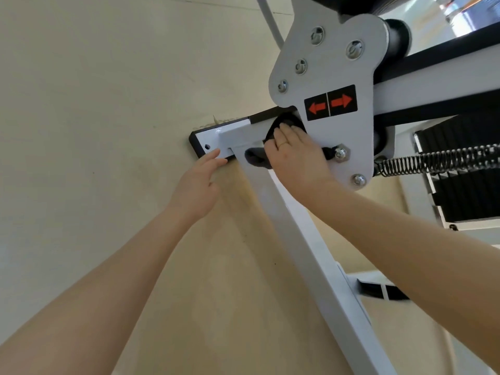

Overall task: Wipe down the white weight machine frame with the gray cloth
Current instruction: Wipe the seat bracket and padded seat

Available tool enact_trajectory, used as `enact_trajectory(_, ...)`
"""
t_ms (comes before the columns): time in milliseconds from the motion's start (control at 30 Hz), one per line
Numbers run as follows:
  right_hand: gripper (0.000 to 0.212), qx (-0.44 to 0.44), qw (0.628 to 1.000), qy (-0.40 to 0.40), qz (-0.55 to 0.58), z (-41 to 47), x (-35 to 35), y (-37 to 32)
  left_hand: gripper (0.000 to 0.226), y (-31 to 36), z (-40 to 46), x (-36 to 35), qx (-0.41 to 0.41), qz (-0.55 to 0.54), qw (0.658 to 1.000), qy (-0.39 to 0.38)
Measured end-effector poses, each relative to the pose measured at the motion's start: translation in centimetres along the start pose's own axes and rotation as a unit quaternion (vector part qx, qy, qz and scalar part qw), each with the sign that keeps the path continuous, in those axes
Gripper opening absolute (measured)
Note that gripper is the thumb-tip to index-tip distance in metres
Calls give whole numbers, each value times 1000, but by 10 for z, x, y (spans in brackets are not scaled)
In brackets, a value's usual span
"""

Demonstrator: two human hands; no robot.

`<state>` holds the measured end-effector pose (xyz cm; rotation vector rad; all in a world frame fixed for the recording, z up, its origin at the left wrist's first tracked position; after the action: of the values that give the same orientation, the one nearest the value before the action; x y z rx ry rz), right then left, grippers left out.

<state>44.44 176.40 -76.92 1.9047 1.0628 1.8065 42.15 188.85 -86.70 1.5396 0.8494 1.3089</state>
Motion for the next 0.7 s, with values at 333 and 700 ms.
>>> enact_trajectory(333, 32, 73, 993, -91, 3, 22, -28, -38, 68, 18, -6, 0, -32, -2, 999, -2)
enact_trajectory(700, 22, 29, 931, 360, 45, -74, 109, 66, 75, 81, -1, -12, -54, -56, 997, -29)
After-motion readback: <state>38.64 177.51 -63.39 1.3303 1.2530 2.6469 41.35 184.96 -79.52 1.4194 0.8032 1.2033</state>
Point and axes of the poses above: each hand's wrist, its own z-axis towards the middle knuckle, its own x-axis out of the back of the hand, y = z × x, the point moved 7 cm from there along z, towards the middle knuckle, and after that the axes turned 7 degrees about -x, right-handed, at the moved point
